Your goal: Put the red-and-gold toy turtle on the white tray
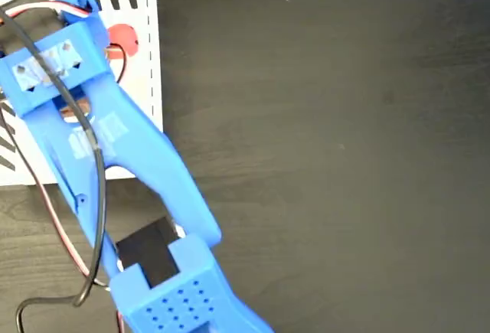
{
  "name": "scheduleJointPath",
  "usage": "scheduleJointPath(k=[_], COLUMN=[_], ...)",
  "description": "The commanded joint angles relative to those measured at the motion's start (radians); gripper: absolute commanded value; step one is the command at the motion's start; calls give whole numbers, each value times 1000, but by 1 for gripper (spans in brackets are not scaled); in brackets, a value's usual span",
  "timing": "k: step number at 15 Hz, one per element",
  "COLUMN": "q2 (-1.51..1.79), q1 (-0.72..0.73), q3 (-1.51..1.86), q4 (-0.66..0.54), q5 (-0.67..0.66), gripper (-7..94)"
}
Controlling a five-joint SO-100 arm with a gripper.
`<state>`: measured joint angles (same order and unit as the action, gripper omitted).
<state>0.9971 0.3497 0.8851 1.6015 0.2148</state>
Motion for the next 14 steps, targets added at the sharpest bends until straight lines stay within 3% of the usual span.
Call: scheduleJointPath(k=[1, 8, 11, 14], q2=[72, 98, 196, 249], q1=[8, 5, -8, -11], q3=[8, 29, 150, 137], q4=[9, 8, -98, -98], q5=[6, -2, -31, -28], gripper=[62, 62, 58, 18])
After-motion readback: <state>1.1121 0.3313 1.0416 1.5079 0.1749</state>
